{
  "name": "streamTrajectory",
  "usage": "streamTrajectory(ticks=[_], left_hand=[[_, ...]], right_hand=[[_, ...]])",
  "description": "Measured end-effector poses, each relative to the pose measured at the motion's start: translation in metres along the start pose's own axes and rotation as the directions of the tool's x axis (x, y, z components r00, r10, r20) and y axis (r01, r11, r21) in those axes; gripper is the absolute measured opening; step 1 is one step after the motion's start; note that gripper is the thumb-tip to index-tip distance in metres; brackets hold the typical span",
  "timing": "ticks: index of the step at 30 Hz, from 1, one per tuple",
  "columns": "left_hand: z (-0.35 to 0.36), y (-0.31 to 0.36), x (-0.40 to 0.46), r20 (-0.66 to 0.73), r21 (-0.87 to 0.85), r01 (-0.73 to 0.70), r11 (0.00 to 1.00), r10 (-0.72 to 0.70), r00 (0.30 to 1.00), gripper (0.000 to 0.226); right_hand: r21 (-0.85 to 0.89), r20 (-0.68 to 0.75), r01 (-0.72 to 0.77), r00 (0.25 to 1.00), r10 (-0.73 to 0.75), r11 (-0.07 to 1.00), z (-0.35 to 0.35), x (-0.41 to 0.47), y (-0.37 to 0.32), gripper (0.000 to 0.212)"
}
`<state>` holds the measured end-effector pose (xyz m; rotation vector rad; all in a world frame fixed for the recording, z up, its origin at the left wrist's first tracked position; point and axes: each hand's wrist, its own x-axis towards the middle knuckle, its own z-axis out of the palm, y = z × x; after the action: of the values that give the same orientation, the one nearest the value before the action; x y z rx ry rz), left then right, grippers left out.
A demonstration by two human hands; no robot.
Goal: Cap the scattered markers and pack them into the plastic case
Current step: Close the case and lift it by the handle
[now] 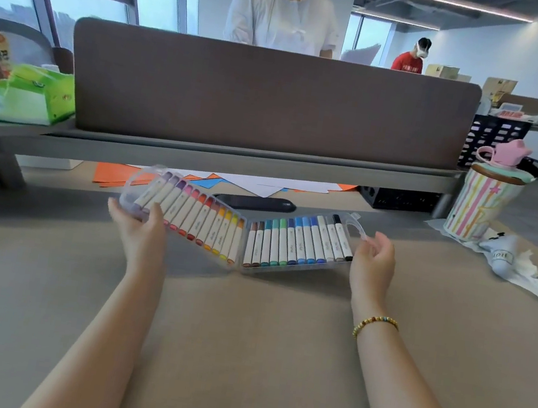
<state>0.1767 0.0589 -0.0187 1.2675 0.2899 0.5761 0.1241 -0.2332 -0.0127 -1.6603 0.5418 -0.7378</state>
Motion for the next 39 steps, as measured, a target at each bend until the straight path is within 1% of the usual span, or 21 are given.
streamTrajectory(ticks=[3, 6, 7, 10, 14, 16, 17, 18, 19, 21, 23, 25, 26, 28, 29, 30, 32, 34, 35, 37, 39], left_hand=[[0.020, 0.014, -0.016, 0.131, -0.078, -0.030, 0.997, 0.040, 0.991, 0.011], [0.038, 0.032, -0.037, 0.338, -0.110, -0.057, 0.992, 0.092, 0.937, 0.008], [0.042, 0.038, -0.045, 0.418, -0.114, -0.068, 0.991, 0.110, 0.902, 0.011], [0.050, 0.050, -0.060, 0.635, -0.018, -0.180, 0.983, 0.150, 0.758, 0.043], [0.056, 0.055, -0.064, 0.852, 0.127, -0.231, 0.965, 0.013, 0.524, 0.076], [0.062, 0.056, -0.062, 0.888, 0.213, -0.285, 0.935, -0.063, 0.455, 0.087], [0.065, 0.056, -0.062, 0.889, 0.231, -0.324, 0.917, -0.063, 0.454, 0.091], [0.069, 0.055, -0.062, 0.878, 0.226, -0.361, 0.905, -0.029, 0.478, 0.091], [0.073, 0.054, -0.064, 0.852, 0.205, -0.386, 0.899, 0.031, 0.523, 0.086], [0.079, 0.054, -0.067, 0.735, 0.219, -0.422, 0.880, 0.136, 0.665, 0.064], [0.083, 0.058, -0.070, 0.566, 0.279, -0.393, 0.876, 0.181, 0.804, 0.041], [0.080, 0.063, -0.067, 0.440, 0.228, -0.322, 0.919, 0.198, 0.876, 0.026], [0.077, 0.066, -0.064, 0.422, 0.189, -0.293, 0.937, 0.192, 0.886, 0.022], [0.062, 0.070, -0.057, 0.512, 0.121, -0.251, 0.961, 0.156, 0.845, 0.016], [0.055, 0.072, -0.054, 0.606, 0.085, -0.224, 0.971, 0.128, 0.785, 0.017], [0.047, 0.074, -0.051, 0.700, 0.058, -0.192, 0.980, 0.097, 0.708, 0.022], [0.036, 0.079, -0.045, 0.834, 0.044, -0.137, 0.990, 0.039, 0.550, 0.032], [0.029, 0.080, -0.038, 0.887, 0.028, -0.069, 0.997, 0.007, 0.461, 0.046], [0.027, 0.079, -0.034, 0.895, 0.025, -0.032, 0.999, -0.008, 0.447, 0.056], [0.023, 0.080, -0.031, 0.894, 0.020, 0.012, 1.000, -0.023, 0.448, 0.067], [0.024, 0.082, -0.036, 0.871, 0.052, -0.044, 0.998, -0.023, 0.491, 0.060]], right_hand=[[0.094, -0.022, 0.064, 0.998, -0.063, 0.993, 0.005, -0.011, -0.021, 0.037], [0.213, 0.056, 0.129, 0.988, -0.144, 0.969, 0.017, -0.026, -0.045, 0.038], [0.250, 0.094, 0.147, 0.980, -0.175, 0.957, 0.021, -0.032, -0.052, 0.038], [0.291, 0.191, 0.218, 0.941, -0.280, 0.931, 0.032, -0.049, -0.073, 0.038], [0.319, 0.340, 0.239, 0.874, -0.346, 0.917, 0.040, -0.058, -0.093, 0.043], [0.331, 0.427, 0.194, 0.842, -0.330, 0.923, 0.044, -0.058, -0.099, 0.044], [0.335, 0.465, 0.171, 0.826, -0.320, 0.927, 0.046, -0.060, -0.101, 0.045], [0.333, 0.492, 0.149, 0.815, -0.306, 0.931, 0.049, -0.062, -0.103, 0.045], [0.333, 0.512, 0.128, 0.808, -0.293, 0.934, 0.051, -0.064, -0.105, 0.046], [0.323, 0.526, 0.120, 0.801, -0.284, 0.939, 0.057, -0.066, -0.108, 0.046], [0.300, 0.540, 0.172, 0.780, -0.315, 0.938, 0.060, -0.068, -0.111, 0.045], [0.251, 0.562, 0.279, 0.738, -0.374, 0.927, 0.061, -0.073, -0.114, 0.044], [0.230, 0.546, 0.352, 0.725, -0.420, 0.907, 0.060, -0.076, -0.115, 0.043], [0.165, 0.381, 0.512, 0.755, -0.533, 0.843, 0.058, -0.078, -0.111, 0.041], [0.119, 0.269, 0.561, 0.776, -0.570, 0.819, 0.056, -0.075, -0.109, 0.041], [0.079, 0.196, 0.562, 0.801, -0.566, 0.823, 0.056, -0.071, -0.106, 0.043], [0.038, 0.184, 0.465, 0.867, -0.463, 0.885, 0.054, -0.063, -0.103, 0.052], [0.048, 0.202, 0.379, 0.902, -0.381, 0.924, 0.049, -0.057, -0.100, 0.060], [0.105, 0.220, 0.342, 0.908, -0.357, 0.934, 0.046, -0.056, -0.101, 0.058], [0.278, 0.326, 0.228, 0.892, -0.315, 0.933, 0.041, -0.055, -0.104, 0.040], [0.345, 0.360, 0.174, 0.883, -0.301, 0.922, 0.041, -0.054, -0.105, 0.033]])
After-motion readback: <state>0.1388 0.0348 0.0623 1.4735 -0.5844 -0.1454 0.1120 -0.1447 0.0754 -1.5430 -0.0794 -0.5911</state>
